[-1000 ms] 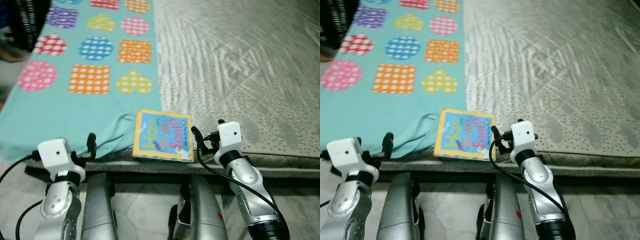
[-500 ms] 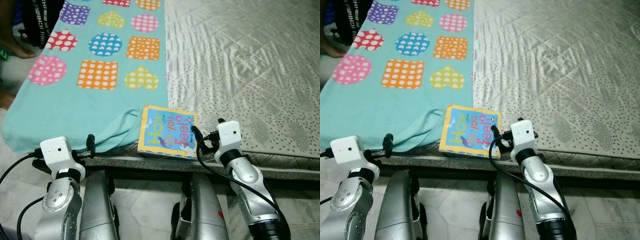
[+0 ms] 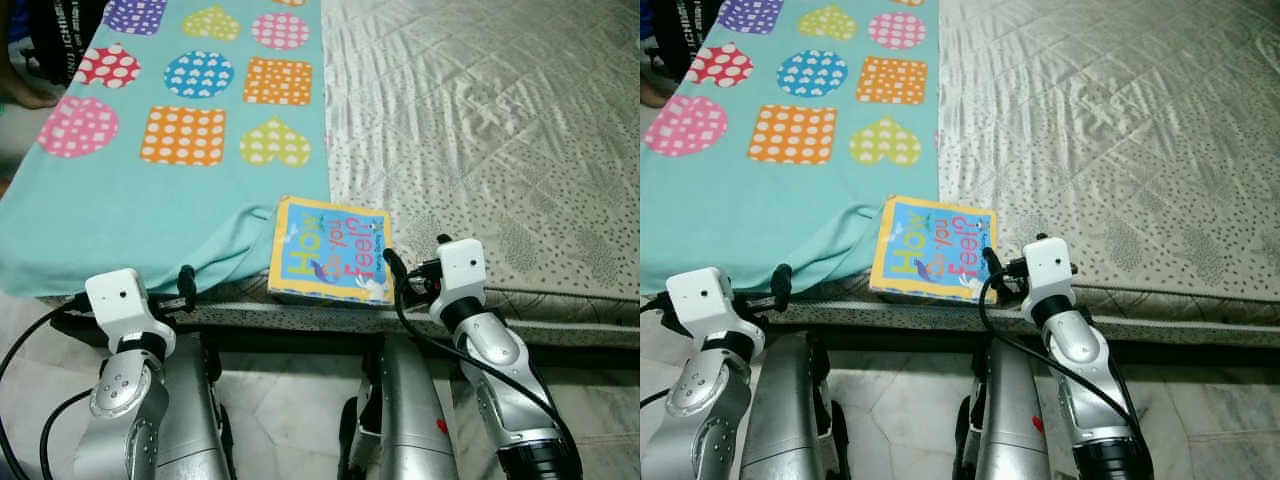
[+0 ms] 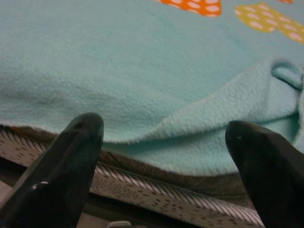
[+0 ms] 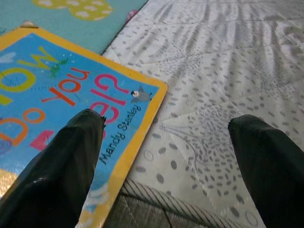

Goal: Clean up the room

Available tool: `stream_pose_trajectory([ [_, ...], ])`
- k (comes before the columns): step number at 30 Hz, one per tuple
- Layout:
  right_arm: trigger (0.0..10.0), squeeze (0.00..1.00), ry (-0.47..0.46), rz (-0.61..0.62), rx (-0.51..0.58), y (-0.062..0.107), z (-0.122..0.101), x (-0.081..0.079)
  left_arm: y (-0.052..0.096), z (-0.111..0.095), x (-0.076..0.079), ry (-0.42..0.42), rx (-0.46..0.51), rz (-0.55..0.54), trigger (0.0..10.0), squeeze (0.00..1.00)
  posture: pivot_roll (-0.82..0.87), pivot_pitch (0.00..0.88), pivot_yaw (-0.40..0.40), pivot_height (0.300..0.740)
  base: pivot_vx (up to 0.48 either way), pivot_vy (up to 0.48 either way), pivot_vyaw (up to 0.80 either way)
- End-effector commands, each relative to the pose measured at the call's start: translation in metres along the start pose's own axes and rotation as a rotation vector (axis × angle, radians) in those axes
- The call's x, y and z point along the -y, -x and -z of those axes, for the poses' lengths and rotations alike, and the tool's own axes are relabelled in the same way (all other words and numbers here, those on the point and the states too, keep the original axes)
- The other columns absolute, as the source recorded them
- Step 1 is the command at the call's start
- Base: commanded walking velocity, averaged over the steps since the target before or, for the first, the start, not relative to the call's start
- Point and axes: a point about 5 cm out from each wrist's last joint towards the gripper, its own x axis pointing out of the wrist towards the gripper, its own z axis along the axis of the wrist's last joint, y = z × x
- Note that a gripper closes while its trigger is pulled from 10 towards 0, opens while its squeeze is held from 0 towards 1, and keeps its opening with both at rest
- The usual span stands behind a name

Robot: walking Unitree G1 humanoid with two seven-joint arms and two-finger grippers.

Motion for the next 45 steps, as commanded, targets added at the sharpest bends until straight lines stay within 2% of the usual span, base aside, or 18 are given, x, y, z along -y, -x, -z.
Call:
stream_pose_trajectory([
  [1,10.0,0.00,-0.014,0.011,-0.025,0.002,0.003,0.002,0.003,0.003,0.000,0.006,-0.016,0.008,10.0,0.00,0.03,0.309,-0.129,0.501,0.000,0.000,-0.80],
  [9,10.0,0.00,-0.012,0.012,-0.022,0.001,0.003,0.004,0.001,-0.005,0.004,0.026,0.023,0.015,10.0,0.00,0.03,0.299,-0.132,0.501,0.000,0.000,-0.78],
  [14,10.0,0.00,-0.010,0.009,-0.019,0.002,0.003,0.003,-0.001,-0.023,0.013,0.029,0.083,0.053,10.0,0.00,0.03,0.296,-0.130,0.501,0.000,0.000,0.00],
  [17,10.0,0.00,-0.010,0.009,-0.019,0.001,0.003,0.003,-0.002,-0.026,0.014,0.032,0.090,0.055,10.0,0.00,0.04,0.293,-0.130,0.501,0.000,0.000,0.00],
  [22,10.0,0.00,-0.009,0.007,-0.016,0.001,0.003,0.002,-0.005,-0.019,0.011,0.064,0.039,0.036,10.0,0.00,0.04,0.293,-0.128,0.501,0.000,0.000,0.00],
  [23,10.0,0.00,-0.008,0.008,-0.014,0.000,0.002,0.002,-0.007,-0.014,0.010,0.090,0.009,0.029,10.0,0.00,0.04,0.294,-0.127,0.501,0.000,0.000,0.00],
  [26,10.0,0.00,-0.006,0.008,-0.010,0.001,0.000,0.002,-0.012,-0.005,0.012,0.090,-0.048,0.051,10.0,0.00,0.03,0.295,-0.128,0.501,0.000,0.000,0.00],
  [31,10.0,0.00,-0.005,-0.001,-0.012,0.004,-0.001,0.002,-0.018,-0.002,0.013,0.085,-0.065,0.072,10.0,0.00,0.02,0.297,-0.131,0.501,0.000,0.000,0.00],
  [36,10.0,0.00,0.016,-0.054,-0.039,0.025,0.002,0.004,-0.028,-0.005,0.016,0.095,-0.075,0.097,10.0,0.00,0.01,0.301,-0.133,0.501,0.000,0.000,0.00],
  [40,10.0,0.00,0.027,-0.046,-0.056,0.030,0.006,0.009,-0.026,-0.006,0.021,0.095,-0.075,0.115,10.0,0.00,0.01,0.306,-0.131,0.501,0.000,0.000,0.00],
  [45,10.0,0.00,0.026,-0.050,-0.054,0.027,0.004,0.008,-0.015,-0.007,0.024,0.104,-0.069,0.119,10.0,0.00,0.01,0.307,-0.126,0.501,0.000,0.000,0.00],
])
